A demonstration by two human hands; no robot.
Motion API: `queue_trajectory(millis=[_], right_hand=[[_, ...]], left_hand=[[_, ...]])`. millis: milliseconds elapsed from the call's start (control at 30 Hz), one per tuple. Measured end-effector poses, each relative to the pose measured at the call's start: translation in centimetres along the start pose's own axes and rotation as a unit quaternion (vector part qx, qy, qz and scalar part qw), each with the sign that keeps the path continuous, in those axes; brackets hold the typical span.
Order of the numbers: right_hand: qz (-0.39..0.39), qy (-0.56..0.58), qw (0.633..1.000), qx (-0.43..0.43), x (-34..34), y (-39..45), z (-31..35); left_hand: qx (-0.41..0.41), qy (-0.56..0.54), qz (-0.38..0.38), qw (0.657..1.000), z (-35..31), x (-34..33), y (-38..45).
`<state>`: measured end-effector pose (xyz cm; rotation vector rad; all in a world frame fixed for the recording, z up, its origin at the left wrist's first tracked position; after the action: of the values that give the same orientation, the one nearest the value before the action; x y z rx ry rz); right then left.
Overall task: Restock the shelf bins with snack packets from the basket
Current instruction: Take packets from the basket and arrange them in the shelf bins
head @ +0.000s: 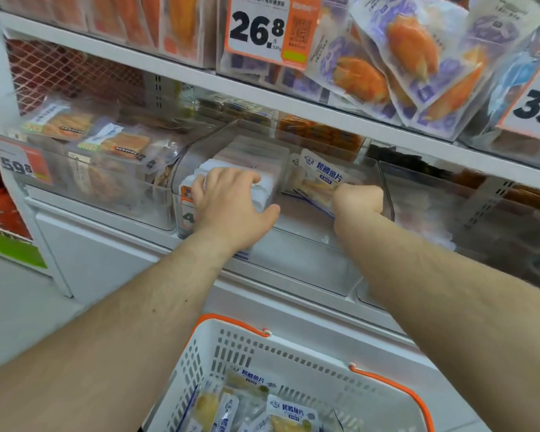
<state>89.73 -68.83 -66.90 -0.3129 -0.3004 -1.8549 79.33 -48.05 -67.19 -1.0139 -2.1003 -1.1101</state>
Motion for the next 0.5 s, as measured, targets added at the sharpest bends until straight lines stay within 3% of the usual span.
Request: queue_trajectory(millis=[67,133,400,500], right_hand=[[0.038,-0.192,0.98,0.031,-1.4,2.3,-0.3],[0.032,-0.315,0.948,0.041,-2.3,4.2,-0.4],[0.05,-0.367,0.925,0.087,-6.3,9.1,-1.6],[0.049,-0.344,0.935,0.077,-6.8,9.6,-1.6]], left_hand=[[0.005,0.009,-0.008,1.0,0.2,-0.3,0.5],[0.009,0.016,-0.016,1.0,0.3,-0.6,0.9],[0.008,0.059,-0.042,0.997,0.3,-1.3,1.0],[-0.002,0.065,-0.056,0.996,0.4,-1.4,0.9]])
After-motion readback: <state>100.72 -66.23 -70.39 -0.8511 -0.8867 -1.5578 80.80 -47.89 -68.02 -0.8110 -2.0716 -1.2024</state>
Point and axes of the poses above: each hand's wrist, its own y-axis towards the middle knuckle, its own x-axis out of the back of the hand, z = x × y, the point moved 7 cm from there along y, towards the middle knuckle, and after that the axes turned 1 degree about x, right-handed, at the moved point
